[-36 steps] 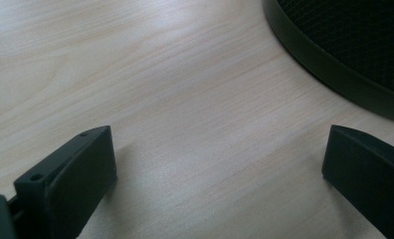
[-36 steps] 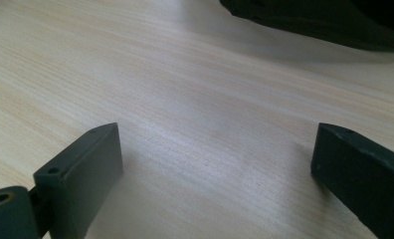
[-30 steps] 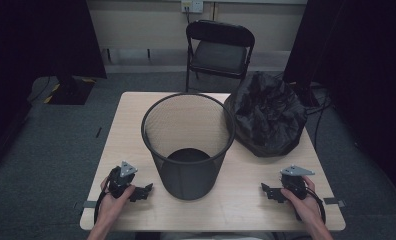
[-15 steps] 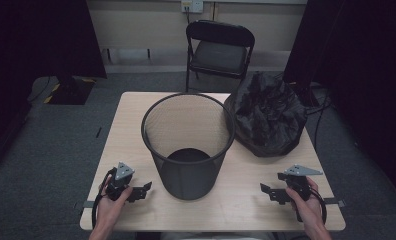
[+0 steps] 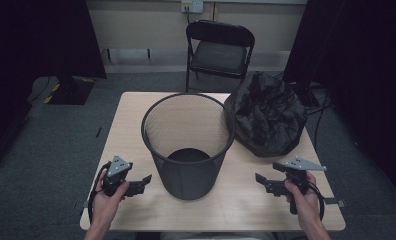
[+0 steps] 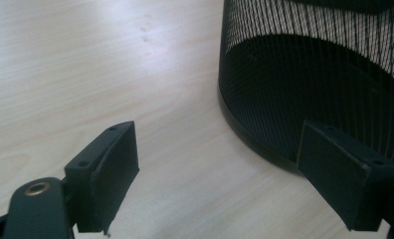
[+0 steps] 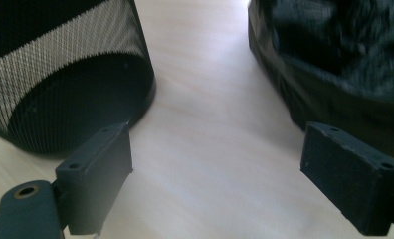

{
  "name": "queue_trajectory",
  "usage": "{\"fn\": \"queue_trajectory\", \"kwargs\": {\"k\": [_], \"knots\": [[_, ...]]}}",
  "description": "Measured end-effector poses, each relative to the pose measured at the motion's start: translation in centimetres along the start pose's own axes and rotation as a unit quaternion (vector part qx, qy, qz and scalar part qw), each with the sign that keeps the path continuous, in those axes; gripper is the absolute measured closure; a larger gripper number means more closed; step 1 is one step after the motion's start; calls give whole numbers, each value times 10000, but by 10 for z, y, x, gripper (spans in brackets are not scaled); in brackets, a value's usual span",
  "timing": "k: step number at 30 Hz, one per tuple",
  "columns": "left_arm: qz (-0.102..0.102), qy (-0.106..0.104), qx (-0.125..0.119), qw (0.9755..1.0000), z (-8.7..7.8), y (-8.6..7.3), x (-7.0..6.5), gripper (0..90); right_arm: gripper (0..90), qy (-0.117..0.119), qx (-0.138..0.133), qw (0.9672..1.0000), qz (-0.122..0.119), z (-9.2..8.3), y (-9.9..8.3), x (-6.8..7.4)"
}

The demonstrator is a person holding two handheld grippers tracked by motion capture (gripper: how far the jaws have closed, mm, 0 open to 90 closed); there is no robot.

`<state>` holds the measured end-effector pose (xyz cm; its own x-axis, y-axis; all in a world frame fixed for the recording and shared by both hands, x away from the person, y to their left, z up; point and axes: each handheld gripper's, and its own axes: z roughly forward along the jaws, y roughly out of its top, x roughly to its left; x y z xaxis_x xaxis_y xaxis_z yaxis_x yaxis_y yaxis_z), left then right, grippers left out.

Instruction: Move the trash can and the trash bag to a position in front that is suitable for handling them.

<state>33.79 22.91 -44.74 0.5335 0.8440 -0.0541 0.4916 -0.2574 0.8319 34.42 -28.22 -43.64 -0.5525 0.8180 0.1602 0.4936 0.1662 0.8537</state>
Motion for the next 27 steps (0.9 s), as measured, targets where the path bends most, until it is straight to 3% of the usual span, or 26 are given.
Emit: {"fn": "queue_trajectory", "kwargs": {"k": [2,8,13,18,19,20,22,24,27], "knots": [[-12,61,-56,10000,-3,5,2,160,122,1,-209,9997,-95,4,14,8],[92,155,-169,9997,-11,19,8,158,122,117,-390,9989,-232,11,42,20],[-158,296,-319,9989,-11,33,18,156,123,64,-599,9974,-390,26,70,30],[-382,434,-341,9977,-2,40,23,156,124,-158,-626,9973,-364,49,82,26],[-532,435,-282,9972,4,43,25,161,124,-179,-567,9975,-390,54,83,26],[-536,547,-253,9967,7,43,26,158,125,-198,-516,9975,-433,58,84,27],[-579,586,-241,9963,10,44,28,158,128,-198,-502,9976,-438,62,85,27],[-805,571,-375,9944,15,45,34,159,130,-138,-536,9979,-332,73,89,27],[-813,667,-388,9937,17,46,34,156,130,-262,-516,9976,-371,82,93,28]]}}
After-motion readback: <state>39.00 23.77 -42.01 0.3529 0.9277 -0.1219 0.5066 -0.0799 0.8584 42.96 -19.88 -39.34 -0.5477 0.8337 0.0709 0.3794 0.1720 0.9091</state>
